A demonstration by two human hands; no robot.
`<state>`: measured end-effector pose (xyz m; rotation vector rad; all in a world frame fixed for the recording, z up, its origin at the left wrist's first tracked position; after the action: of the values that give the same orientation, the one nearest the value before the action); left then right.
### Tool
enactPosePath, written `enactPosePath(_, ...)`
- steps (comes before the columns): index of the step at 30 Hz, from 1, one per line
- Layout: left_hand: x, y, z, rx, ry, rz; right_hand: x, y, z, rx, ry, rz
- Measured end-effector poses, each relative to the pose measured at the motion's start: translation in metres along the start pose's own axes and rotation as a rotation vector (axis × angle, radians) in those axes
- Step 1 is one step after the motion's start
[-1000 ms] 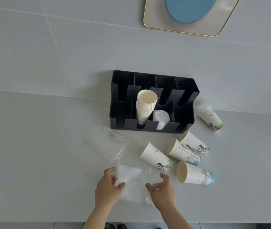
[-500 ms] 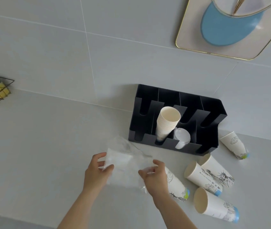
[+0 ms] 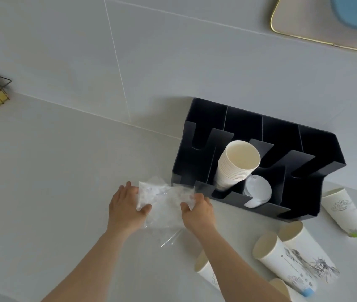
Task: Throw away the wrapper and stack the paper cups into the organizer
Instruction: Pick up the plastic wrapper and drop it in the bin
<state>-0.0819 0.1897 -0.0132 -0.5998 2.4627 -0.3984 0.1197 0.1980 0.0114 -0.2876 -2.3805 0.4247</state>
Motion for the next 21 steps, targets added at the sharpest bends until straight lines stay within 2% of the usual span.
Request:
enactPosePath(4, -0.004, -0.001, 0.011, 0.006, -0.037, -0.075, -0.005, 0.010, 0.004, 0.114, -0.048, 0.006)
enactPosePath(7, -0.005, -0.010, 0.016, -0.029, -0.105, -0.136, -0.009, 0.015, 0.002, 0.141, -0.048, 0.001)
enactPosePath(11, -0.004, -0.026, 0.014, -0.090, -0.319, -0.192, -0.007, 0.015, 0.000, 0.146, 0.076, 0.023)
enactPosePath(21, 0.035, -0.086, -0.035, -0.356, -0.928, -0.314, 0.043, -0.021, 0.019, 0.273, 0.510, -0.114)
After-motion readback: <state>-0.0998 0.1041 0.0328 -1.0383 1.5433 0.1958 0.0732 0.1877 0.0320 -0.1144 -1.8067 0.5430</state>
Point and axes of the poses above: each hand's wrist, its own y-axis towards the middle knuckle, its own z-axis out of the palm, x = y × z, the point moved 1 cm from there along y, towards the middle knuckle, and after that the axes turned 7 degrees about -z, right-handed, at the moved point
